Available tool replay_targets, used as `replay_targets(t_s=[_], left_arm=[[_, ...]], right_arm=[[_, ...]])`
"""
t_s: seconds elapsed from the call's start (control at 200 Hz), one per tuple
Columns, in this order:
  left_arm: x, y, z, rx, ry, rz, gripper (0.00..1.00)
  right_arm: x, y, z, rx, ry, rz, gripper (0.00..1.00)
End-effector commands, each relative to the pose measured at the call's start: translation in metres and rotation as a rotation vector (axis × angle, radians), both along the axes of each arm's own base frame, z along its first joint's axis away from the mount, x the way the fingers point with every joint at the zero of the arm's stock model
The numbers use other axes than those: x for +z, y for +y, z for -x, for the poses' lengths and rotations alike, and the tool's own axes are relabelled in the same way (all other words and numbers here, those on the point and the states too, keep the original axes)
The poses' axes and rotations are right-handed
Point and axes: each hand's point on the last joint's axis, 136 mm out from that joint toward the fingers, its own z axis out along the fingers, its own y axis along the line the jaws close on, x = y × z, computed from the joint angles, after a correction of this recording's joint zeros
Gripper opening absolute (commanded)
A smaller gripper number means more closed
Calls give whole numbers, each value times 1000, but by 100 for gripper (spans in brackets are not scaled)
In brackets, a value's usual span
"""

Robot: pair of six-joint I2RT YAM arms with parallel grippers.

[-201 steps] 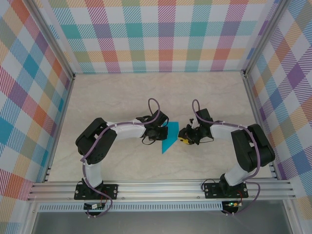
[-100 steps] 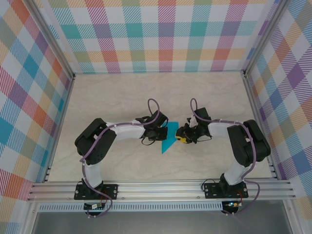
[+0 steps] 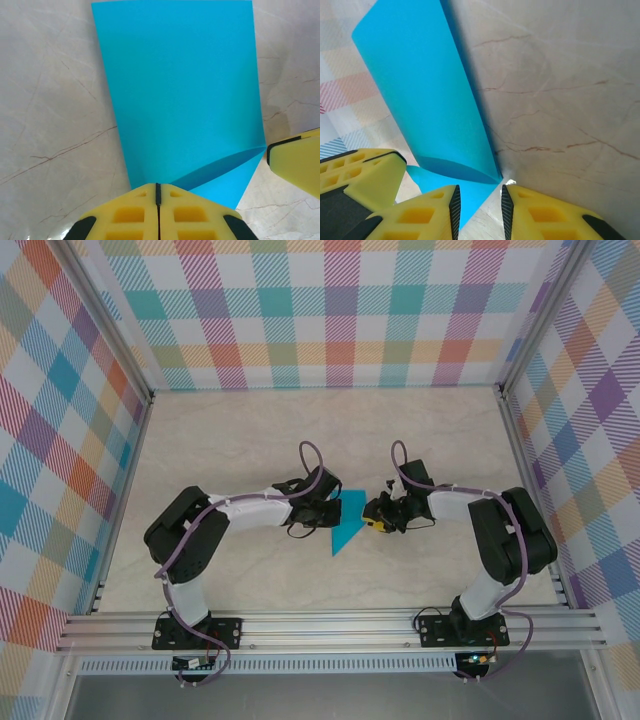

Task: Fold a paper plane with a square sheet of paper (pick it up from the middle)
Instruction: Third fold the triangle at the center of the table, then fourth fold the wing at the center of the table.

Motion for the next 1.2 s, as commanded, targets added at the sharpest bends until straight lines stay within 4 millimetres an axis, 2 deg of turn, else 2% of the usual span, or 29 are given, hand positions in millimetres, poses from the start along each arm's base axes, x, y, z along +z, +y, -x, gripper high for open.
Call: replay_targets(t_s=[0.0, 0.225, 0.59, 1.01, 1.195], left_arm=[[5, 5, -4, 12, -33, 3, 6], [-12, 11, 0, 21, 6, -38, 5], [-20, 12, 0, 27, 23, -65, 4], [1, 7, -5, 37, -8, -23, 7], [15, 8, -4, 48, -25, -5, 10]], right_arm=[[3, 1, -2, -7, -3, -16, 30], [7, 9, -5, 8, -4, -61, 30], [21, 22, -6, 96, -54, -146, 32], [28, 34, 4, 286, -134, -151, 29], [21, 40, 8, 343, -135, -141, 18]])
